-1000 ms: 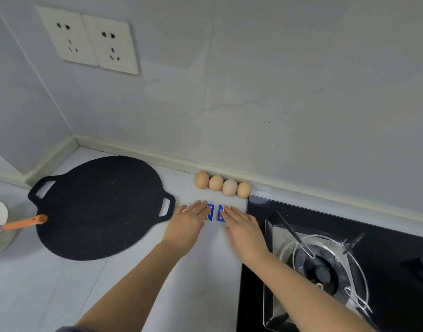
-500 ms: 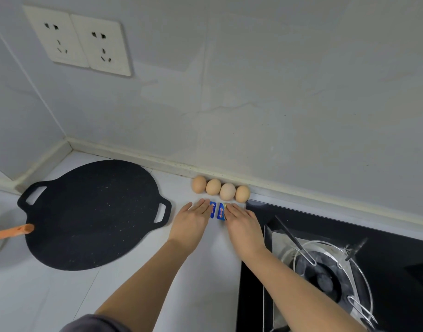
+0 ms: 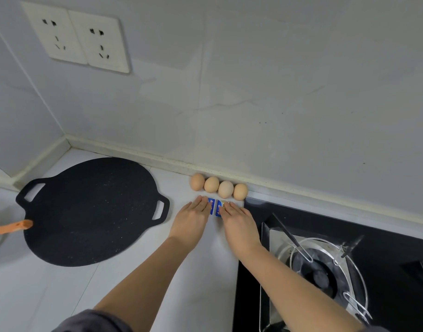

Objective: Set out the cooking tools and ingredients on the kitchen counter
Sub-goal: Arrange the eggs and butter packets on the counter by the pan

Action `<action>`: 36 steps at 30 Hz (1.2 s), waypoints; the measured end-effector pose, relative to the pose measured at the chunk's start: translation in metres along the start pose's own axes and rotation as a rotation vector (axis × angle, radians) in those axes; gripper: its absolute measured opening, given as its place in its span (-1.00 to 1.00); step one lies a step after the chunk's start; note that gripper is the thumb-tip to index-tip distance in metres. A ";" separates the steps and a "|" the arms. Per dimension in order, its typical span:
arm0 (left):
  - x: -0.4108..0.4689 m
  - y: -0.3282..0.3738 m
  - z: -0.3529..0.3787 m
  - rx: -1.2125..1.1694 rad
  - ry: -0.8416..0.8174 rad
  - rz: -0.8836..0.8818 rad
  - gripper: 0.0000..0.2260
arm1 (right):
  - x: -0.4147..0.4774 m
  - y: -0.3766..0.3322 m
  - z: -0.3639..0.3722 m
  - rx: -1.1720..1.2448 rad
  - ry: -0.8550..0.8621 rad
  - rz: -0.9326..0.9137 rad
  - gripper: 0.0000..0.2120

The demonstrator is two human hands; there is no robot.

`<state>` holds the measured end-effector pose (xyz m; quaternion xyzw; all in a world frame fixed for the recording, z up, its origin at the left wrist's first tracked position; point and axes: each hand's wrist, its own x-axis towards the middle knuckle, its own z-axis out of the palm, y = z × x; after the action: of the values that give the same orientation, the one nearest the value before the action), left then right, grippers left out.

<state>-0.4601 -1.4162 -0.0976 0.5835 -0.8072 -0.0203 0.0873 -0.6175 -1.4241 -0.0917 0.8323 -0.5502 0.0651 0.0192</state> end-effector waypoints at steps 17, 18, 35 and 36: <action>-0.168 -0.059 -0.099 -0.444 0.169 -0.596 -0.68 | -0.032 -0.134 -0.075 0.699 -0.225 0.172 -0.67; -0.181 -0.069 -0.105 -0.447 0.159 -0.643 -0.67 | -0.030 -0.151 -0.077 0.760 -0.247 0.197 -0.68; -0.338 -0.272 -0.148 -1.035 0.348 -1.213 -0.49 | 0.030 -0.411 -0.061 1.786 -0.633 0.611 -0.52; -0.335 -0.277 -0.150 -1.164 0.376 -1.230 -0.45 | 0.035 -0.414 -0.060 1.807 -0.638 0.625 -0.54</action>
<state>-0.0742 -1.1771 -0.0268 0.7726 -0.1815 -0.3769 0.4776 -0.2288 -1.2861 -0.0111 0.3319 -0.4675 0.2340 -0.7852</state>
